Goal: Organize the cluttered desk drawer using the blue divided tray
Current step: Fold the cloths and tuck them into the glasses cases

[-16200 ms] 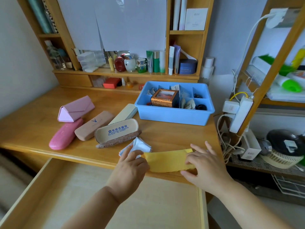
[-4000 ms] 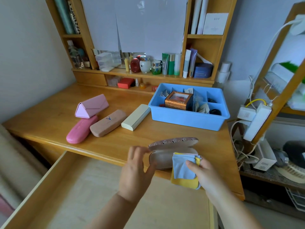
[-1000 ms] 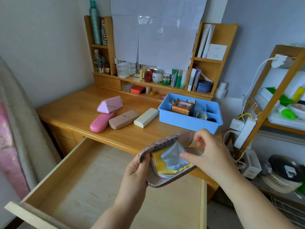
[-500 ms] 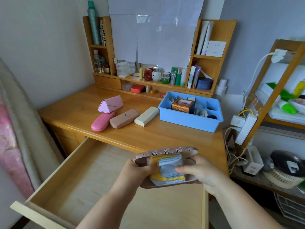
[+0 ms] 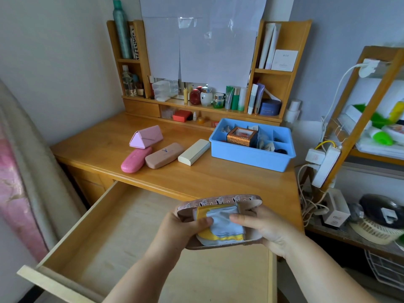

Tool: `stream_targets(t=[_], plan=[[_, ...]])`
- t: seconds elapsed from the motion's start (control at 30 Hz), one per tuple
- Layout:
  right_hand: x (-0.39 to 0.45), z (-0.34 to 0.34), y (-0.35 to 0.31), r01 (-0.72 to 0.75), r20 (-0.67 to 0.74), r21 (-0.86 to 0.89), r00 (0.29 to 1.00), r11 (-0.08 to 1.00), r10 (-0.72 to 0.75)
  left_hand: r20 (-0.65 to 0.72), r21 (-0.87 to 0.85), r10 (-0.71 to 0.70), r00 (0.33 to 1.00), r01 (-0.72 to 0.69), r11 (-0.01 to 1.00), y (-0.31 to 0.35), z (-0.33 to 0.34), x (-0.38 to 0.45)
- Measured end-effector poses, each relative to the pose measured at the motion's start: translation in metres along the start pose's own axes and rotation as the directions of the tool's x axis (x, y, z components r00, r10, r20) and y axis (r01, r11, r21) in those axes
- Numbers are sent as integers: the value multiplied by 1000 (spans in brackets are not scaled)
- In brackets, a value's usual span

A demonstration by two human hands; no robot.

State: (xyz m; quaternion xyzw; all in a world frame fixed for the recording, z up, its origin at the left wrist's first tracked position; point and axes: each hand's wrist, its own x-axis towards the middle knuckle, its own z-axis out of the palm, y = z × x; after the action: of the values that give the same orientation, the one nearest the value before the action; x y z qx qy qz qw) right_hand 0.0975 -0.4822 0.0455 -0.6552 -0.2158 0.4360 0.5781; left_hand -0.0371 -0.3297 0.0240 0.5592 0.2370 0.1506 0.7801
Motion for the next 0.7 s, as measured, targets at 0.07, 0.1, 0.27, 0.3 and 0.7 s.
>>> stream_targets(t=[0.07,0.1,0.27,0.3,0.7], plan=[[-1,-8,8,-33,139,185,990,982,7,-26,-57,24,999,-26,998,0,-1,0],[-1,-11,15,-39,205,333,978,942,-32,-61,-103,38,997,-45,994,0,-1,0],[12,25,42,54,145,582,975,811,-170,-316,-235,-40,948,-37,971,-20,13,2],[17,35,45,68,89,608,984,791,-153,-327,-219,-54,943,-20,976,-25,17,1],[27,59,57,-6,-104,745,987,668,126,177,-138,-45,983,70,988,-20,4,-4]])
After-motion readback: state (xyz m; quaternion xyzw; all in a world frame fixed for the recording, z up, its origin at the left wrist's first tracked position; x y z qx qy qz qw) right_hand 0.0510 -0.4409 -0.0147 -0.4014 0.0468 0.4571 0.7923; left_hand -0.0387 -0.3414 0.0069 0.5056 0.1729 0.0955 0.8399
